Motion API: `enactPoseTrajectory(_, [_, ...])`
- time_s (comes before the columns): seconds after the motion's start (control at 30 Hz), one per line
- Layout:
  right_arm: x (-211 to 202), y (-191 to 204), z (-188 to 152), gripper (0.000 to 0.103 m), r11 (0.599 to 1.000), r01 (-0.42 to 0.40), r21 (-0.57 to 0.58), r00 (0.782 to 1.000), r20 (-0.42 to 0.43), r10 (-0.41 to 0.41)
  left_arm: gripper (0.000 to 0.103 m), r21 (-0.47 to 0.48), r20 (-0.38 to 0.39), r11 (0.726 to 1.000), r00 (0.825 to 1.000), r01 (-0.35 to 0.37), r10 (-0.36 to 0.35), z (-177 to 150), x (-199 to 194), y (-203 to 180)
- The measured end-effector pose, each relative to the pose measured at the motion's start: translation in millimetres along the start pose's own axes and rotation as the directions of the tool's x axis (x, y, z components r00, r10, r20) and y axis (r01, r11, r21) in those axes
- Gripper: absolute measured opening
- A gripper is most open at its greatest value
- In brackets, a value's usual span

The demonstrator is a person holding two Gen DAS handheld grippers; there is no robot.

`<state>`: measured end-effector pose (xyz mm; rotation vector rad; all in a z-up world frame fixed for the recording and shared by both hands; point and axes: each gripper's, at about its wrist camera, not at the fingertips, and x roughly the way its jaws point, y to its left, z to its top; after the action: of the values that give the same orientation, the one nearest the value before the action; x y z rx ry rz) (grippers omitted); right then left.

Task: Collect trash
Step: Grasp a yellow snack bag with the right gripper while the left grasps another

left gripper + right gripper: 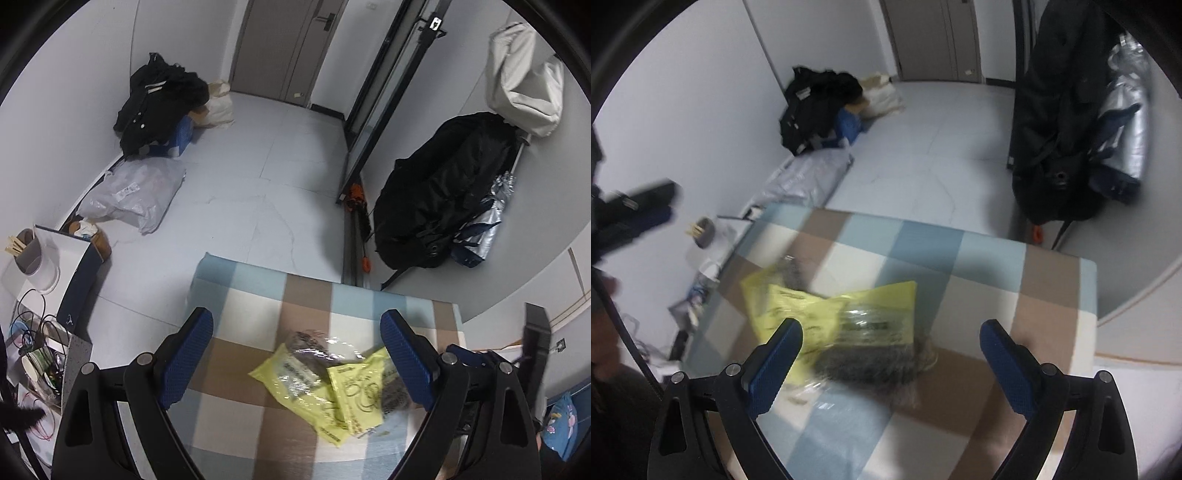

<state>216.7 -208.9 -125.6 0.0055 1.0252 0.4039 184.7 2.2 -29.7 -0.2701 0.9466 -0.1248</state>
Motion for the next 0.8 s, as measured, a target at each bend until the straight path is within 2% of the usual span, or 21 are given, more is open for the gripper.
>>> enactPoseTrajectory(0.13, [22.9,-1.9,5.5,0.094,0.998,-0.048,-0.034,0.999,-0.019,0.047,0.09,-0.001,-0.039,0.999,0.998,-0.04,0.04,0.3,10.7,9.3])
enactPoseTrajectory(0.2, [31.4,-2.2,7.2,0.085,0.995,-0.085,-0.047,0.996,-0.036,0.083,0.09,0.01,-0.06,0.997,0.996,-0.071,0.071,-0.5,16.4,14.2])
enactPoseTrajectory(0.3, [46.4,-1.3,6.4,0.071,0.993,-0.102,-0.055,0.991,-0.097,0.096,0.09,0.004,-0.104,0.997,0.991,-0.079,0.079,-0.9,26.1,20.3])
enactPoseTrajectory(0.33, [44.9,0.9,5.6,0.07,0.993,-0.097,-0.07,0.993,-0.076,0.092,0.09,0.001,-0.115,0.997,0.99,-0.08,0.08,-0.5,28.2,23.1])
enactPoseTrajectory(0.4, [47.9,5.8,4.9,0.061,0.988,-0.115,-0.101,0.99,-0.093,0.106,0.09,-0.002,-0.144,0.996,0.986,-0.089,0.087,0.0,35.3,25.2])
enactPoseTrajectory(0.43, [48.9,8.6,3.2,0.055,0.987,-0.101,-0.123,0.991,-0.097,0.089,0.09,0.006,-0.168,0.995,0.981,-0.099,0.098,-0.4,41.1,26.4])
enactPoseTrajectory(0.47, [48.7,11.8,1.4,0.044,0.986,-0.078,-0.149,0.994,-0.088,0.065,0.09,0.01,-0.186,0.994,0.976,-0.111,0.111,-1.1,45.0,26.7])
enactPoseTrajectory(0.5, [49.0,14.4,-0.8,0.042,0.984,-0.068,-0.168,0.995,-0.088,0.053,0.09,0.007,-0.202,0.993,0.973,-0.115,0.114,-1.8,48.8,28.2])
enactPoseTrajectory(0.53, [48.4,15.0,-1.8,0.032,0.982,-0.072,-0.173,0.994,-0.091,0.056,0.09,0.001,-0.215,0.994,0.971,-0.109,0.107,-2.4,52.0,30.0])
enactPoseTrajectory(0.57, [49.0,13.9,-2.2,0.014,0.982,-0.086,-0.167,0.992,-0.105,0.069,0.09,-0.006,-0.233,0.994,0.967,-0.106,0.102,-2.7,55.3,31.1])
enactPoseTrajectory(0.6, [49.1,11.7,-3.2,0.01,0.984,-0.092,-0.155,0.991,-0.112,0.075,0.09,-0.007,-0.247,0.994,0.964,-0.105,0.1,-3.8,58.2,32.5])
enactPoseTrajectory(0.67, [46.4,7.3,-4.0,0.005,0.985,-0.096,-0.145,0.99,-0.114,0.079,0.09,0.005,-0.266,0.994,0.958,-0.108,0.105,-5.5,62.0,32.8])
enactPoseTrajectory(0.8, [38.3,2.3,-2.7,0.002,0.987,-0.11,-0.118,0.99,-0.103,0.098,0.09,0.014,-0.29,0.995,0.951,-0.103,0.103,-7.7,66.2,32.6])
